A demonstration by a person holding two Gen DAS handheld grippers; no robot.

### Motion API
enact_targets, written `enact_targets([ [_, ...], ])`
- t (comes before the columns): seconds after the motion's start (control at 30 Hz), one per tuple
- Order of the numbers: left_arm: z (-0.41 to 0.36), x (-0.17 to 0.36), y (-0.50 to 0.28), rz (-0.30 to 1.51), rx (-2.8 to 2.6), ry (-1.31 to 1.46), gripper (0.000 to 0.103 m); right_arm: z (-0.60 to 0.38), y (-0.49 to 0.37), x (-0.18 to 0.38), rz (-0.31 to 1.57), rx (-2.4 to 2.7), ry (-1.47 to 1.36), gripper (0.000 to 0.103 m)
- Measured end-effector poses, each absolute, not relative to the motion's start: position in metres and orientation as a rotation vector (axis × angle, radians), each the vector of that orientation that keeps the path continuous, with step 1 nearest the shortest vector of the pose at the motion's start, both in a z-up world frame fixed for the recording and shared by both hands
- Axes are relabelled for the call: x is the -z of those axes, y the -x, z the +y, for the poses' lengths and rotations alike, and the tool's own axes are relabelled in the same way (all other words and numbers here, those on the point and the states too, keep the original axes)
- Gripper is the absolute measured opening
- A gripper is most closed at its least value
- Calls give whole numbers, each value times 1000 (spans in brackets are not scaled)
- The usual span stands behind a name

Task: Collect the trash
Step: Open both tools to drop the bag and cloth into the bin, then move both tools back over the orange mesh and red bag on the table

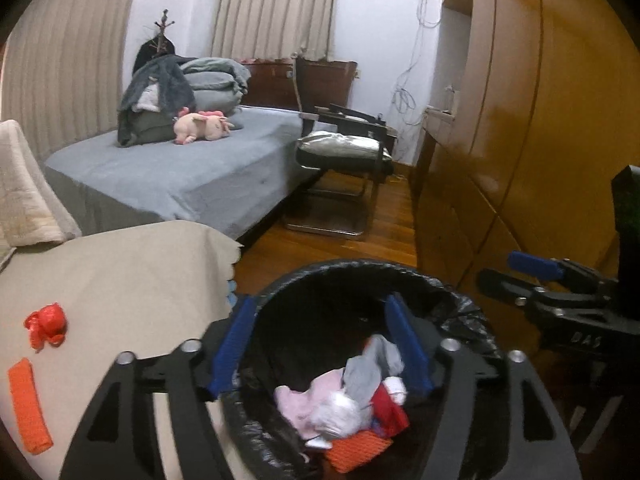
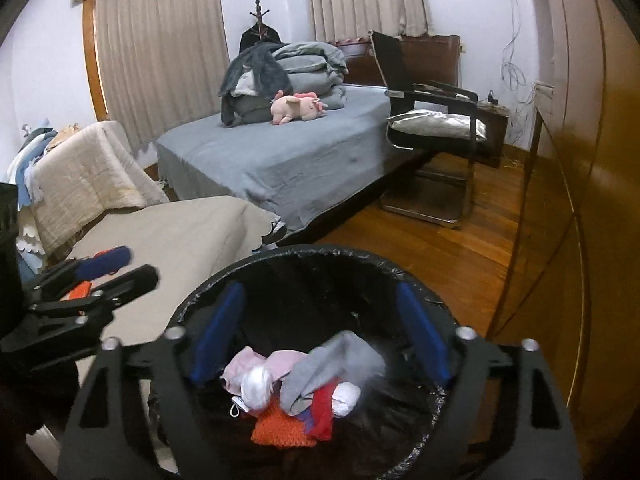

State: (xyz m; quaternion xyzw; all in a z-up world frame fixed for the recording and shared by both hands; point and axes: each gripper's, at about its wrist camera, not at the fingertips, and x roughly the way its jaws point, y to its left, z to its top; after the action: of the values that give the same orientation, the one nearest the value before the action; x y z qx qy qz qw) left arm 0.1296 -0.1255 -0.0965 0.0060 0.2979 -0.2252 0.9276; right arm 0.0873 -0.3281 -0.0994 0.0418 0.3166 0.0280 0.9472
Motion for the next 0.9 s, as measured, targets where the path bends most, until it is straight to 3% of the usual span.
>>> enact_targets([
  [0.03, -120, 95, -128, 604, 446, -13, 80, -328, -87, 98, 641, -50, -85, 94],
  [0.33, -71, 75, -122, 563, 333, 21, 96, -304, -92, 81, 625, -78, -115, 97],
  [0.9, 25, 62, -103, 517, 124, 69, 97, -224, -110, 57, 589, -189, -67, 98],
])
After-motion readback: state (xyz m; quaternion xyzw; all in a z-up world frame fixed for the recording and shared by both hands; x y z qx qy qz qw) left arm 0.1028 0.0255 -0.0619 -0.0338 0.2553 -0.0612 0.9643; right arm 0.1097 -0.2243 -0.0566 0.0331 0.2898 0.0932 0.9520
